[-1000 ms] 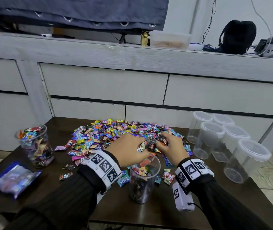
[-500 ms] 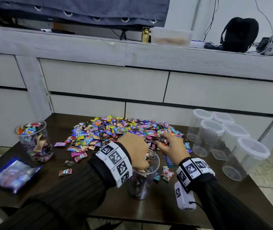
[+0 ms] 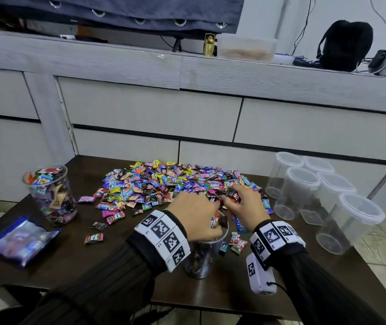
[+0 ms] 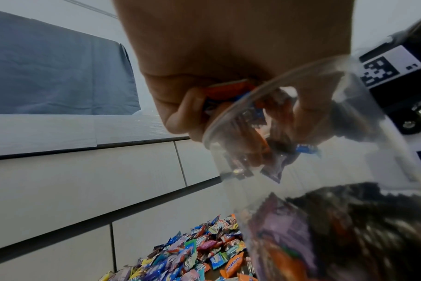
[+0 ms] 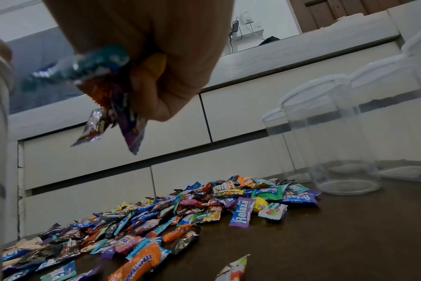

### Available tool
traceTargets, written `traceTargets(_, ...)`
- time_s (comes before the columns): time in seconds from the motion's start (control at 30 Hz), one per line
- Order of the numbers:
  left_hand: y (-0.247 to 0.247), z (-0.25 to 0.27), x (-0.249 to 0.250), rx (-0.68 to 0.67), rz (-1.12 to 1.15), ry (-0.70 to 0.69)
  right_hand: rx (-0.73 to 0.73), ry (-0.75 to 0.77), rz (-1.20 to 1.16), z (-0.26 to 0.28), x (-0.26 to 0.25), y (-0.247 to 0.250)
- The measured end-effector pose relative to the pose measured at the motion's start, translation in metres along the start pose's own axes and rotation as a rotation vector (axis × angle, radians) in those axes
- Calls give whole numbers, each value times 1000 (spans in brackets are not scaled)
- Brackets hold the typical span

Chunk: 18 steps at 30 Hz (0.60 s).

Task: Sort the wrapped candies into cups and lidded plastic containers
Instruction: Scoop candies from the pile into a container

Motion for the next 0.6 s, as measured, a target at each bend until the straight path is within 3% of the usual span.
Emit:
traceTargets(0.2,-5,0,-2,-15,109,25,55,16,-19,0,-8,5)
traceTargets(0.6,-4,6,1,135,247,52,123,108,-85,-2,-34,18)
Point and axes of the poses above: each hand's wrist, its own z-axis away from the middle knuckle, its own y-axis out of the back of the hand, x = y × z, the point moved 2 cm from there along -z, towards the middle knuckle, and after that the axes turned 14 degrees about x, right-handed, at the moved point
